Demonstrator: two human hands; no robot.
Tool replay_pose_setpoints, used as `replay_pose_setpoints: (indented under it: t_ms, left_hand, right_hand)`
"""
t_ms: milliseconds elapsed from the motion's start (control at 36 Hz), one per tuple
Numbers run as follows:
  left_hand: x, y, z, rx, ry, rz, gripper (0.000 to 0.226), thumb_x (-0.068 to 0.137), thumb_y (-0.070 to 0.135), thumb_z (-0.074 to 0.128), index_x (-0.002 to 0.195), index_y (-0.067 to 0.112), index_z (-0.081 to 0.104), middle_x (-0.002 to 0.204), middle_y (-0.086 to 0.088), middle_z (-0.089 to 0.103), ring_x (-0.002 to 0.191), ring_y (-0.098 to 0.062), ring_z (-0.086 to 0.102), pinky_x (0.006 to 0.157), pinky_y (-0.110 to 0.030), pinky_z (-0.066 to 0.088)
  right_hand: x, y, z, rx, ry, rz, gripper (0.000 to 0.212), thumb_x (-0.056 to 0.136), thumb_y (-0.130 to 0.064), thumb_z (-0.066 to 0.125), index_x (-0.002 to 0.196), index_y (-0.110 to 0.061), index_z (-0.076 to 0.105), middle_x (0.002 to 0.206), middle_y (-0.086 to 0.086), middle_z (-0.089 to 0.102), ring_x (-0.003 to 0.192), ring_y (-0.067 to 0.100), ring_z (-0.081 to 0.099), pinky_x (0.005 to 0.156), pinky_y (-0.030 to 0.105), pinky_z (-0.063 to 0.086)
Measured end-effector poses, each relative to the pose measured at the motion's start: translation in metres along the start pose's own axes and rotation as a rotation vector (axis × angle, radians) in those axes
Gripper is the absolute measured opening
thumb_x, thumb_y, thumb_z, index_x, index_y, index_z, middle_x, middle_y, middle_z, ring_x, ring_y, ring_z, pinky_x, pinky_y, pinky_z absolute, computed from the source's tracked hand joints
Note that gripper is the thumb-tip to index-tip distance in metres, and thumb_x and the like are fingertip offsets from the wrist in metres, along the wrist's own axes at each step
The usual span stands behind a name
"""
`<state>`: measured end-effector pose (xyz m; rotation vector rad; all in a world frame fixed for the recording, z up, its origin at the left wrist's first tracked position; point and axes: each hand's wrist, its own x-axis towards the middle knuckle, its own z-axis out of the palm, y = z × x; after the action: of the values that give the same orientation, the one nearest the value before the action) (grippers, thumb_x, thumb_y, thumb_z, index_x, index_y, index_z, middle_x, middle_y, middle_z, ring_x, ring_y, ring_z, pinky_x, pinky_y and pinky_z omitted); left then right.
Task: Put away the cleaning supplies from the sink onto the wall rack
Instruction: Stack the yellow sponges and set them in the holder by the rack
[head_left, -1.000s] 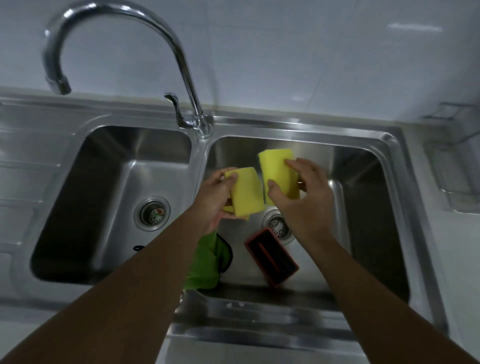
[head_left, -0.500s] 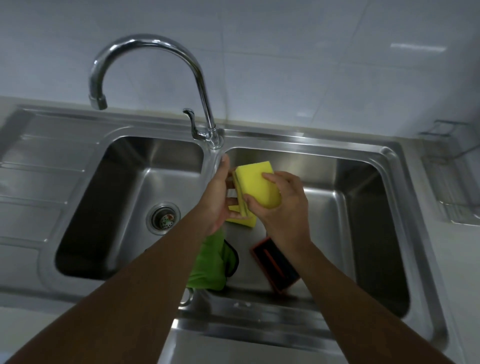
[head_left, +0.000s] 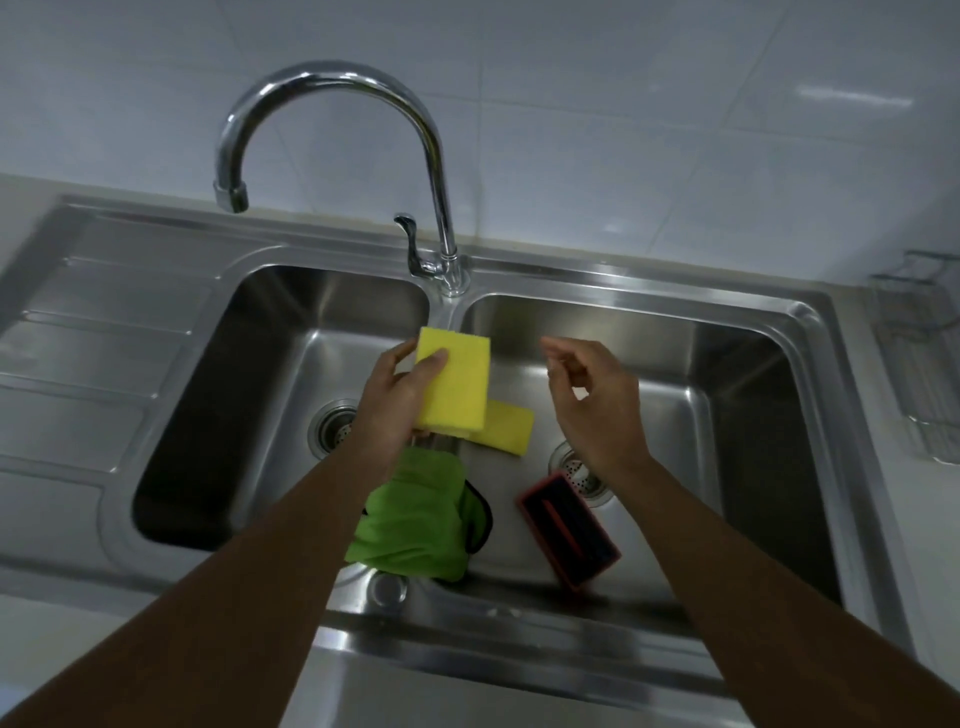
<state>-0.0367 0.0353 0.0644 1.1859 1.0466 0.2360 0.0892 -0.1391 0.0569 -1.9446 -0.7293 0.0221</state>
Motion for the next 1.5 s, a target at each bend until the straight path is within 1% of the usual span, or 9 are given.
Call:
replay_pose_setpoints:
  t_ms: [83, 222, 278, 472, 694, 889, 1167, 1333, 1500]
  left_hand:
    - [0.000, -0.012, -0.010, 0.013, 0.092, 0.034, 0.040, 0.083, 0.060, 0.063, 0.119, 0.046, 0.055, 0.111, 0.007, 0.063, 0.094, -0.020, 0.067, 0.052, -0.031, 0.055]
    - [0.001, -0.036, -0.009, -0.031, 0.130, 0.063, 0.016, 0.092, 0.046, 0.052, 0.108, 0.047, 0.056, 0.115, 0.005, 0.061, 0.102, -0.020, 0.061, 0.076, -0.041, 0.055]
    - [-0.002, -0.045, -0.006, -0.020, 0.156, 0.112, 0.024, 0.090, 0.045, 0.050, 0.113, 0.043, 0.057, 0.114, 0.006, 0.062, 0.106, -0.021, 0.060, 0.089, -0.044, 0.051]
    - [-0.008, -0.067, 0.001, 0.093, 0.206, 0.373, 0.042, 0.097, 0.041, 0.045, 0.135, 0.026, 0.053, 0.106, 0.021, 0.061, 0.088, 0.017, 0.057, 0.068, -0.001, 0.044]
    - [-0.005, -0.072, 0.006, 0.151, 0.270, 0.448, 0.052, 0.094, 0.047, 0.040, 0.137, 0.020, 0.053, 0.104, 0.021, 0.062, 0.092, 0.010, 0.057, 0.077, -0.013, 0.045]
    - [0.003, -0.080, 0.003, 0.195, 0.314, 0.490, 0.049, 0.090, 0.036, 0.038, 0.131, 0.017, 0.057, 0.078, 0.039, 0.058, 0.071, 0.015, 0.053, 0.060, -0.004, 0.040]
    - [0.003, -0.080, 0.005, 0.267, 0.299, 0.559, 0.044, 0.095, 0.033, 0.041, 0.131, 0.014, 0.056, 0.082, 0.035, 0.059, 0.077, 0.012, 0.055, 0.064, -0.005, 0.043]
    - [0.000, -0.076, 0.006, 0.282, 0.304, 0.552, 0.037, 0.096, 0.029, 0.042, 0.129, 0.019, 0.055, 0.080, 0.015, 0.056, 0.075, 0.011, 0.054, 0.062, -0.005, 0.042]
    - [-0.002, -0.073, 0.004, 0.251, 0.268, 0.498, 0.036, 0.094, 0.034, 0.041, 0.128, 0.030, 0.053, 0.086, 0.012, 0.059, 0.074, 0.009, 0.053, 0.061, -0.009, 0.041]
  right_hand:
    - [0.000, 0.015, 0.006, -0.078, -0.078, 0.047, 0.025, 0.094, -0.006, 0.059, 0.114, -0.014, 0.071, 0.097, -0.001, 0.071, 0.079, 0.011, 0.067, 0.075, 0.030, 0.058]
    - [-0.010, 0.044, 0.014, -0.224, -0.404, -0.002, 0.030, 0.091, 0.001, 0.058, 0.115, -0.010, 0.071, 0.102, 0.007, 0.070, 0.085, 0.018, 0.066, 0.081, 0.037, 0.056]
    - [-0.016, 0.058, 0.018, -0.275, -0.539, 0.016, 0.033, 0.091, 0.001, 0.056, 0.119, -0.010, 0.069, 0.107, 0.009, 0.068, 0.095, 0.023, 0.065, 0.088, 0.039, 0.054]
    - [-0.031, 0.095, 0.049, -0.477, -0.789, 0.083, 0.050, 0.092, -0.009, 0.055, 0.141, -0.017, 0.051, 0.143, 0.009, 0.048, 0.133, 0.026, 0.045, 0.109, 0.032, 0.039]
    - [-0.032, 0.113, 0.077, -0.667, -0.886, -0.065, 0.061, 0.099, -0.012, 0.046, 0.156, -0.012, 0.025, 0.166, 0.011, 0.010, 0.153, 0.026, 0.014, 0.122, 0.036, 0.017]
    - [-0.037, 0.130, 0.080, -0.708, -0.852, -0.025, 0.063, 0.097, -0.022, 0.050, 0.155, -0.014, 0.025, 0.167, 0.010, -0.001, 0.154, 0.025, 0.003, 0.123, 0.034, 0.011]
    - [-0.054, 0.147, 0.071, -0.428, -0.719, 0.106, 0.054, 0.071, -0.011, 0.078, 0.122, -0.007, 0.060, 0.138, 0.016, 0.049, 0.123, 0.034, 0.042, 0.100, 0.044, 0.043]
    - [-0.025, 0.118, 0.075, -0.239, -0.317, 0.285, 0.053, 0.066, -0.022, 0.084, 0.115, -0.016, 0.063, 0.116, 0.008, 0.059, 0.110, 0.030, 0.051, 0.090, 0.025, 0.040]
    - [-0.001, 0.048, 0.047, -0.034, -0.002, 0.385, 0.045, 0.070, -0.043, 0.076, 0.111, -0.040, 0.056, 0.104, -0.014, 0.064, 0.091, 0.010, 0.064, 0.069, 0.026, 0.056]
